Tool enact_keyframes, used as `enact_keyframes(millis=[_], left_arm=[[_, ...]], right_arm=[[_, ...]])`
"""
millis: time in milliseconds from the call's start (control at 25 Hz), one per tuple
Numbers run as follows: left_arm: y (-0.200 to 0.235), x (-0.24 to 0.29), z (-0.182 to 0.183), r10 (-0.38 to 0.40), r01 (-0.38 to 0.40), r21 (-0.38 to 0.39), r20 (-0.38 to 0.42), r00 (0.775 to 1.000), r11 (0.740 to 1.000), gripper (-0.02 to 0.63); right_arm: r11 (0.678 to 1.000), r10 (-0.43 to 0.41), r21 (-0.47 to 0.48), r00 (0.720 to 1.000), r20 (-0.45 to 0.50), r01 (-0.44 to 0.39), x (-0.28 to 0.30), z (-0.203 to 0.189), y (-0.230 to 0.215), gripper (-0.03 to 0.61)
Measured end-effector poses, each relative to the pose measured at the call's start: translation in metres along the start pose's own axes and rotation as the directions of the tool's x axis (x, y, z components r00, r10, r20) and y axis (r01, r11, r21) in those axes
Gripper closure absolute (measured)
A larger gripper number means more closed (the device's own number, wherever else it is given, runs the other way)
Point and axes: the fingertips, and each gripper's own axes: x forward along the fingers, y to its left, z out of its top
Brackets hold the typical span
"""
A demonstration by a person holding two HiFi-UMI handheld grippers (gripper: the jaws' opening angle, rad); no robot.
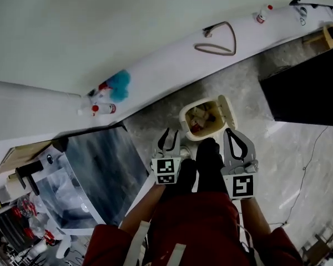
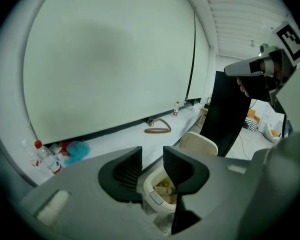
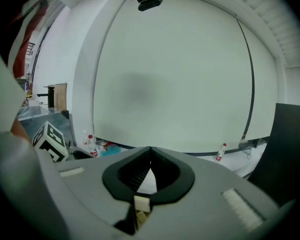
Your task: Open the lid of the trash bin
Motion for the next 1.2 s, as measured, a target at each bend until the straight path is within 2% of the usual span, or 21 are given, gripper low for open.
enact_keyframes(millis=[200,400,560,640,760,1040,1200], left_arm=[[0.008,-0.043,0.05,0.041,-0.042,0.009,0.122,0.992,0.999,0.476],[0.024,-0.085,0.087,0.093,-0.099,0.017,0.213,0.973,0.995,0.477],[0.034,-0.111,0.123,0.116,-0.118,-0.008,0.286,0.951,0.993,0.477],[0.036,-0.125,0.15,0.128,-0.13,-0.019,0.352,0.927,0.991,0.477],[0.036,-0.147,0.192,0.13,-0.147,0.003,0.446,0.885,0.989,0.477],[0.025,-0.192,0.259,0.125,-0.225,0.093,0.602,0.788,0.97,0.477],[0.021,-0.213,0.282,0.128,-0.256,0.104,0.652,0.747,0.961,0.477]], right_arm=[[1.0,-0.007,-0.018,0.998,0.065,0.008,-0.011,0.031,0.003,0.578],[0.999,-0.008,-0.046,0.99,0.14,0.015,-0.017,0.066,0.003,0.578],[0.998,-0.006,-0.062,0.984,0.177,0.018,-0.02,0.091,0.004,0.578],[0.996,-0.007,-0.09,0.978,0.21,0.027,-0.025,0.106,0.003,0.578],[0.992,0.0,-0.124,0.963,0.27,0.035,-0.035,0.133,0.007,0.578],[0.995,-0.039,-0.067,0.924,0.382,0.069,-0.055,0.179,-0.003,0.578],[0.992,-0.079,-0.053,0.906,0.417,0.111,-0.066,0.197,-0.014,0.578]])
